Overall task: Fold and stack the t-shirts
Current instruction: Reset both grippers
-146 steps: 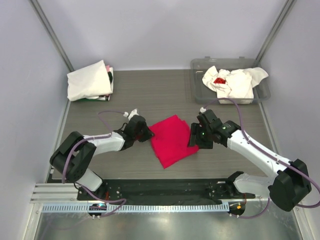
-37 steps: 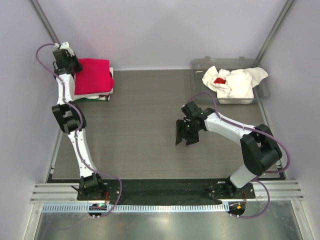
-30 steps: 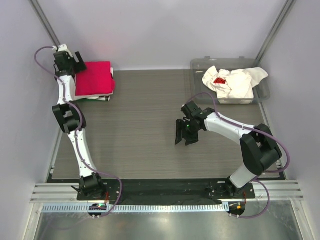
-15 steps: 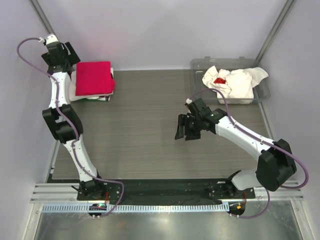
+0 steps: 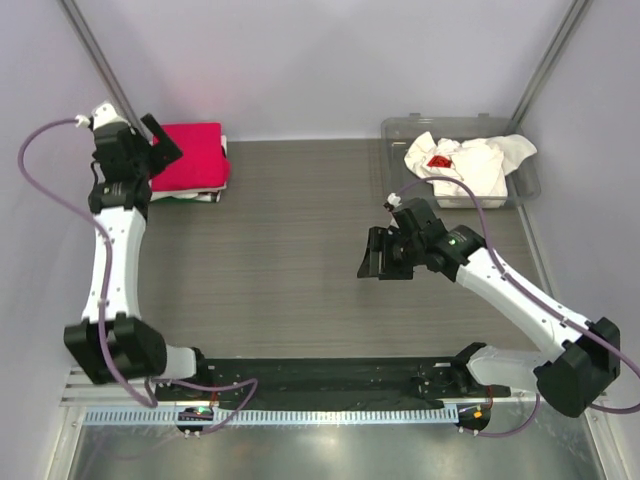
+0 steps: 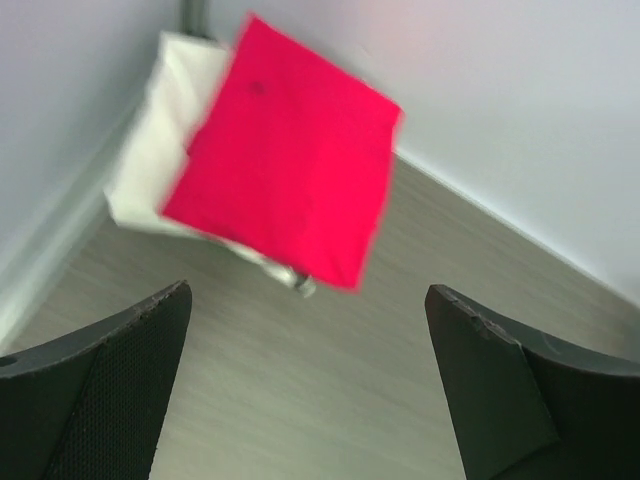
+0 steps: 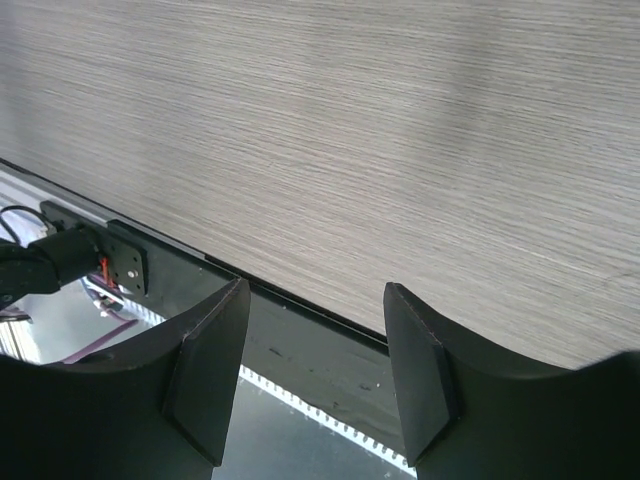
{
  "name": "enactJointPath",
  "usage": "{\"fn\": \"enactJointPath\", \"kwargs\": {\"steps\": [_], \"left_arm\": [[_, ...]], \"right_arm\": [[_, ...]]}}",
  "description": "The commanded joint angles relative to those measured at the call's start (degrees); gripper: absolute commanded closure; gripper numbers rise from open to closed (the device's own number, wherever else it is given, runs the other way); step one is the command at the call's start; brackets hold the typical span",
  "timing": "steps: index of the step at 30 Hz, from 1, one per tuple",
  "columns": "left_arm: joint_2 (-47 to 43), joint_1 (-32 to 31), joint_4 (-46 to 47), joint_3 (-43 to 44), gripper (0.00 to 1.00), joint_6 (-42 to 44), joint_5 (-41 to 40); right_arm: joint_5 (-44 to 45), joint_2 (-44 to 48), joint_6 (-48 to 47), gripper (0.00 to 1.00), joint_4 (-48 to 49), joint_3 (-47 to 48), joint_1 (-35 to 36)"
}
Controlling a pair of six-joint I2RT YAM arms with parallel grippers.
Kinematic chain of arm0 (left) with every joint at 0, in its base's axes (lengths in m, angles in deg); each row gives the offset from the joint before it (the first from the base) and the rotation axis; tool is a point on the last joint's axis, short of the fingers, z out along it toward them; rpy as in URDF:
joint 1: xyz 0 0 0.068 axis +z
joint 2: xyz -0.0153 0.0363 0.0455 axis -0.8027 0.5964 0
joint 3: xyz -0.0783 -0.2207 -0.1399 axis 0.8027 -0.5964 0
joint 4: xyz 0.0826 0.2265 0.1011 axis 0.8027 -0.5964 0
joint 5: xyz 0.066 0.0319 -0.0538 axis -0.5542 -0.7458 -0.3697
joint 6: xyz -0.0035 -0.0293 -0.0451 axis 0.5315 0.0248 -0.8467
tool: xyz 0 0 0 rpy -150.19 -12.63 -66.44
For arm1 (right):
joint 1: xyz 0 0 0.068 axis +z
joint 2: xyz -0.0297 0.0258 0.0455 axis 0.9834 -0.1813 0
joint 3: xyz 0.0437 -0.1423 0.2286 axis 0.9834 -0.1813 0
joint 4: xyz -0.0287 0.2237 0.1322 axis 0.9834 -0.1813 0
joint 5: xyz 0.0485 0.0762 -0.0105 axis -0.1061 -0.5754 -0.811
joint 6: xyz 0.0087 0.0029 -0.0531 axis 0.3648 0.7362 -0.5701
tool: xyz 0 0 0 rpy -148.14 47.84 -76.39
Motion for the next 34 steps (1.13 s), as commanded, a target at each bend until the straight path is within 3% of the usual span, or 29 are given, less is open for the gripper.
{"fn": "enactJointPath", "kwargs": {"steps": [1, 5, 11, 14, 19, 30, 34], "left_arm": [[-10.3, -0.1, -6.4, -7.8, 0.0, -6.5, 12.4], [-22.1, -0.7, -7.6, -20.8, 0.0, -6.7, 22.4], [-39.3, -0.7, -14.8, -33.8, 0.0, -5.2, 24.1], [-43.8, -0.9, -17.8, -38.4, 0.0, -5.2, 26.4], [-47.8, -1.2, -19.2, -42.9, 0.0, -5.8, 27.9], [-45.5, -3.0, -17.0, -44.2, 0.0, -6.0, 28.3], [-45.6, -4.7, -17.0, -44.2, 0.0, -6.3, 27.2]], "right_arm": [[1.3, 4.3, 1.8, 0.38, -0.8, 0.6, 0.3], [1.3, 7.6, 2.7, 0.38, -1.0, -2.1, 0.3], [1.9, 14.6, 6.3, 0.37, -1.4, -6.9, 0.3], [2.6, 17.7, 9.0, 0.37, -1.4, -9.2, 0.3], [2.5, 21.5, 13.5, 0.37, -1.4, -12.5, 0.2], [5.4, 28.8, 20.6, 0.37, -1.4, -17.1, 0.3], [5.3, 29.5, 18.0, 0.36, -0.9, -15.2, 0.3]]}}
